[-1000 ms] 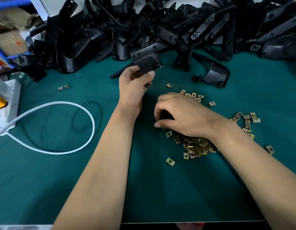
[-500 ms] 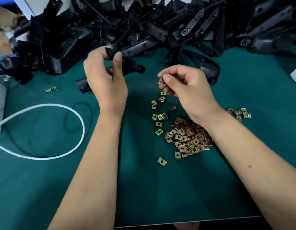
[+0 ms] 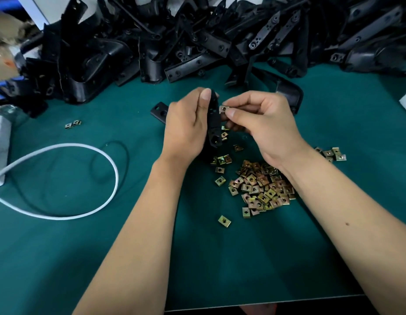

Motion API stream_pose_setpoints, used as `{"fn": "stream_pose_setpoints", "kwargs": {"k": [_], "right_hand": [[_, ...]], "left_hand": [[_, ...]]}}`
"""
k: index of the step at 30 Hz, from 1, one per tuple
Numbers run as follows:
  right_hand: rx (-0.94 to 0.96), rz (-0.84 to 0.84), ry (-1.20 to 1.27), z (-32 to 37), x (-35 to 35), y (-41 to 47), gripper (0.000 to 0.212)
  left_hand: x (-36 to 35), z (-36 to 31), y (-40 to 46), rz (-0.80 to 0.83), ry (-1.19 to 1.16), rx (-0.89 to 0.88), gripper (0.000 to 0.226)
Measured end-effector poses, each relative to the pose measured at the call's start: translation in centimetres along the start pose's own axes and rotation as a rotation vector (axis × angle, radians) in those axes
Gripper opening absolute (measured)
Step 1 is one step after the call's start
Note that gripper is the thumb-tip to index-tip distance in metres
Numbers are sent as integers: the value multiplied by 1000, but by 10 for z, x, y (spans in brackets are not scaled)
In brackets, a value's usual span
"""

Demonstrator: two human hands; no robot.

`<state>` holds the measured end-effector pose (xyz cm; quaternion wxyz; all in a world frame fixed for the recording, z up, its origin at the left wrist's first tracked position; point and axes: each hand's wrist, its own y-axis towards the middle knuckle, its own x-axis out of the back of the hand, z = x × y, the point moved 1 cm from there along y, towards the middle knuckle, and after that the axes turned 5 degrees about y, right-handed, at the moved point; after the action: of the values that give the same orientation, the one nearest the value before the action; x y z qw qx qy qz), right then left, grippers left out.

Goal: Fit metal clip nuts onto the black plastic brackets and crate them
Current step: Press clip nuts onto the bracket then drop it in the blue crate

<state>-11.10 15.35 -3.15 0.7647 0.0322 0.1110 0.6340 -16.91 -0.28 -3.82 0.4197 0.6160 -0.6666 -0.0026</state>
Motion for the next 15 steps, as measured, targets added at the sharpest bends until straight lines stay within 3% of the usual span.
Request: {"fn": "stream_pose_setpoints", "kwargs": {"k": [15], "right_hand": [[-50, -1, -36, 3, 0, 0, 5]], "left_hand": [[0, -2, -1, 3, 62, -72, 39]]}}
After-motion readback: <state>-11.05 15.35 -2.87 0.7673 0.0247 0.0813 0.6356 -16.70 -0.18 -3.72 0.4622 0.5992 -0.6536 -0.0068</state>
